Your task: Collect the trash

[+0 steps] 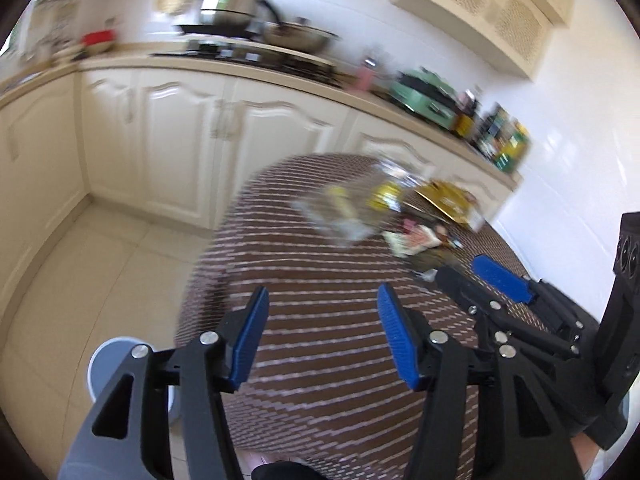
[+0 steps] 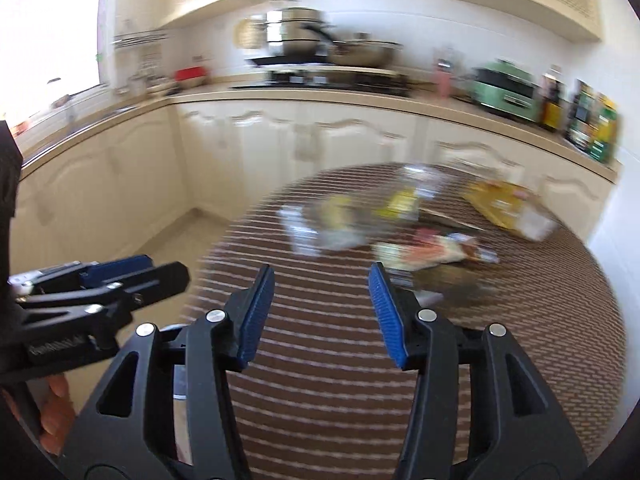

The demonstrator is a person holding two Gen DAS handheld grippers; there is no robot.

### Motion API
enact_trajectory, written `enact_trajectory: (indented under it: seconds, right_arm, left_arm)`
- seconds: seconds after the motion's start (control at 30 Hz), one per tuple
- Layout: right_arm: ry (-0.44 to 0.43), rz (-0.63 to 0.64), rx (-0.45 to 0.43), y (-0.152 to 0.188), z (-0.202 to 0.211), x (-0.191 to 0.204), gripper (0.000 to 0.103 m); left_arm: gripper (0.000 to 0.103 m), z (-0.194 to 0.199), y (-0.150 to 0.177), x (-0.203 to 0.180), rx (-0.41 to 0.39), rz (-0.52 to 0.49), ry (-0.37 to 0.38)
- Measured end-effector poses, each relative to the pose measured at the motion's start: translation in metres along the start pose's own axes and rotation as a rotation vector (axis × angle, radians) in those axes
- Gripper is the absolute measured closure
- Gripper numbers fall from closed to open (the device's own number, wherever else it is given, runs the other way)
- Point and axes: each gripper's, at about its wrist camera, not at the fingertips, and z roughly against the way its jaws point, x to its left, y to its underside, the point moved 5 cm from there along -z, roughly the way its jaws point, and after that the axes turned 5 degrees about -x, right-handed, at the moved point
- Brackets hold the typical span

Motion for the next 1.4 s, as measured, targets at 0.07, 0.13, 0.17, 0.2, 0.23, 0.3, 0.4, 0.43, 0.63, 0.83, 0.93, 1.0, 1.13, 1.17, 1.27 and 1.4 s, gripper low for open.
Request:
enact_trajectory:
  seconds: [0.07,0.13,0.17,0.2,0.23,0.3,0.4,0.43,0.63,0.83,0.93,1.0,1.13,1.17,1.27,1.4]
  right_arm:
    - [0.054,-0.031,0.014,0.007,0.005,-0.038,0.050]
    - [0.110,-0.062,0.023,0.015,0.010,-0.078,0.050]
    - [0.127,-0.073,0.026,0.018,0.011,-0.093,0.050]
    - [0.148,-0.091,0.030,0.022,0.012,-0.110,0.050]
    - [0.162,-0.110,0.034,0.025,0.012,-0.124,0.050]
    - [0.176,-0.140,0.037,0.032,0.013,-0.144,0.050]
    - [0.186,-0.170,0.045,0.036,0.008,-0.164,0.049]
    - [0.187,-0.174,0.049,0.038,0.006,-0.170,0.049]
    - [0.167,-0.188,0.062,0.032,-0.004,-0.182,0.047]
    - [0.145,-0.191,0.086,0.027,-0.018,-0.187,0.045]
    - [0.132,-0.192,0.107,0.027,-0.027,-0.186,0.045]
    - [0.109,-0.203,0.125,0.028,-0.032,-0.184,0.045]
    - [0.095,-0.196,0.142,0.025,-0.040,-0.179,0.045]
    - [0.088,-0.196,0.148,0.023,-0.043,-0.176,0.045]
    - [0.066,-0.191,0.160,0.016,-0.054,-0.168,0.045]
    - [0.040,-0.199,0.177,0.007,-0.072,-0.158,0.045]
  left_arm:
    - [0.045,-0.020,0.001,-0.035,0.028,-0.074,0.024]
    - [0.045,-0.035,0.009,-0.062,0.053,-0.158,0.026]
    - [0.045,-0.045,0.011,-0.075,0.064,-0.198,0.024]
    - [0.045,-0.052,0.013,-0.082,0.074,-0.222,0.026]
    - [0.045,-0.063,0.014,-0.091,0.090,-0.247,0.028]
    - [0.045,-0.075,0.020,-0.104,0.120,-0.275,0.036]
    - [0.045,-0.099,0.020,-0.122,0.159,-0.314,0.034]
    - [0.045,-0.106,0.021,-0.128,0.172,-0.328,0.034]
    - [0.045,-0.143,0.021,-0.150,0.233,-0.396,0.016]
    - [0.058,-0.165,0.014,-0.155,0.252,-0.397,-0.027]
    - [0.078,-0.164,0.011,-0.158,0.246,-0.398,-0.006]
    - [0.084,-0.160,0.009,-0.158,0.229,-0.400,-0.007]
    - [0.101,-0.145,-0.002,-0.151,0.182,-0.345,0.027]
    - [0.101,-0.140,-0.007,-0.147,0.163,-0.327,0.031]
    - [0.103,-0.127,-0.021,-0.136,0.118,-0.269,0.049]
    - [0.103,-0.111,-0.036,-0.114,0.075,-0.188,0.070]
